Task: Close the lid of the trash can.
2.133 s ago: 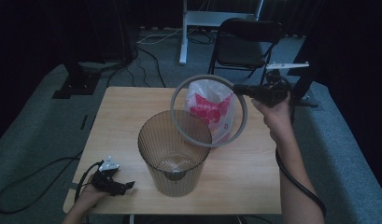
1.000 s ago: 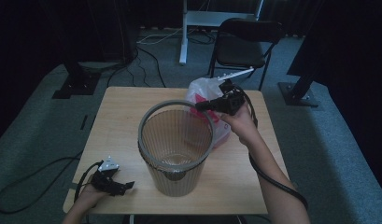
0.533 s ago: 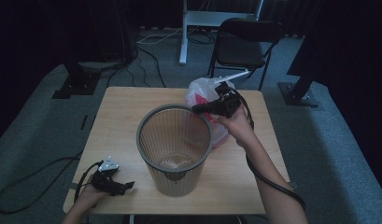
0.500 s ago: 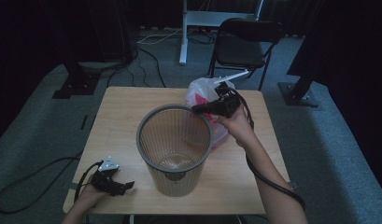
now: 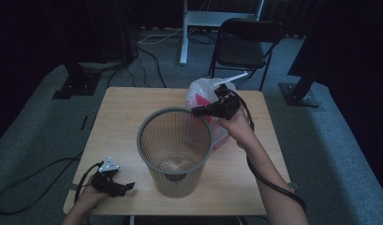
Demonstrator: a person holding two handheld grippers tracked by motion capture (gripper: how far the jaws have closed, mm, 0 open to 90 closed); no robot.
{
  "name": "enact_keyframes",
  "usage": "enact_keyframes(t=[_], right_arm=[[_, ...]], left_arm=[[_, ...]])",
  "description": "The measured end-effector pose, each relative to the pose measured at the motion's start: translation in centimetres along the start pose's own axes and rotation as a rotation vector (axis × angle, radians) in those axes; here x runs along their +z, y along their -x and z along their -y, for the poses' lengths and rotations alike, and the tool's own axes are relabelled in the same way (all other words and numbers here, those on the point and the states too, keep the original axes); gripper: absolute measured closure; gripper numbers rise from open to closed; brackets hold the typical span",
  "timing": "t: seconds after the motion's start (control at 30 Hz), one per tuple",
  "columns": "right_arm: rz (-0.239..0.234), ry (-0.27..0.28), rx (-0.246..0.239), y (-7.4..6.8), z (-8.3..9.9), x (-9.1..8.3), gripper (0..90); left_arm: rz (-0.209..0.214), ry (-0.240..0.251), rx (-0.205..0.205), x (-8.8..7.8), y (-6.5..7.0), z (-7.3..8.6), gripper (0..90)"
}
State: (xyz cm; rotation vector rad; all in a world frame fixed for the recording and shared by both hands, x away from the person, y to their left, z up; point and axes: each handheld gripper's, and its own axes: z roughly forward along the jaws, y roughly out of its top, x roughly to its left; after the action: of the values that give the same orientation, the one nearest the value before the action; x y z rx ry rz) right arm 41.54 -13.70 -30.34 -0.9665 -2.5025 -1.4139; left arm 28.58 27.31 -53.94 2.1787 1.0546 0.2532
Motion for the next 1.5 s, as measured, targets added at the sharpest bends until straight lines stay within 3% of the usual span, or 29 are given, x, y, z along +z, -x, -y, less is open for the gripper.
enact_keyframes(t=[0.2, 0.57, 0.77, 0.9, 1.1, 1.27, 1.5], right_arm=[[0.01, 0.004, -0.012, -0.1, 0.0, 0.1, 72.7], [0.096, 0.059, -0.062, -1.0, 0.3, 0.4, 31.5], [0.101, 0.054, -0.076, -1.5, 0.5, 0.7, 11.1], [0.126, 0.075, -0.087, -1.6, 0.9, 0.6, 11.0], [0.144, 0.146, -0.053, -0.8, 1.6, -0.1, 11.0], [0.204, 0.163, -0.07, -0.6, 2.2, -0.5, 11.0], [0.246, 0.174, -0.083, -0.7, 3.0, -0.9, 11.0]], left_arm=[[0.0, 0.0, 0.001, 0.0, 0.0, 0.0, 0.0], [-0.002, -0.001, 0.004, 0.0, 0.1, 0.0, 0.0], [-0.001, 0.0, 0.003, 0.0, 0.1, 0.0, 0.0], [-0.001, 0.0, 0.003, 0.0, 0.1, 0.0, 0.0], [0.001, 0.0, 0.002, 0.0, 0.1, 0.0, 0.0], [-0.001, 0.0, 0.002, 0.0, 0.1, 0.0, 0.0], [-0.002, -0.001, 0.003, 0.0, 0.1, 0.0, 0.0]])
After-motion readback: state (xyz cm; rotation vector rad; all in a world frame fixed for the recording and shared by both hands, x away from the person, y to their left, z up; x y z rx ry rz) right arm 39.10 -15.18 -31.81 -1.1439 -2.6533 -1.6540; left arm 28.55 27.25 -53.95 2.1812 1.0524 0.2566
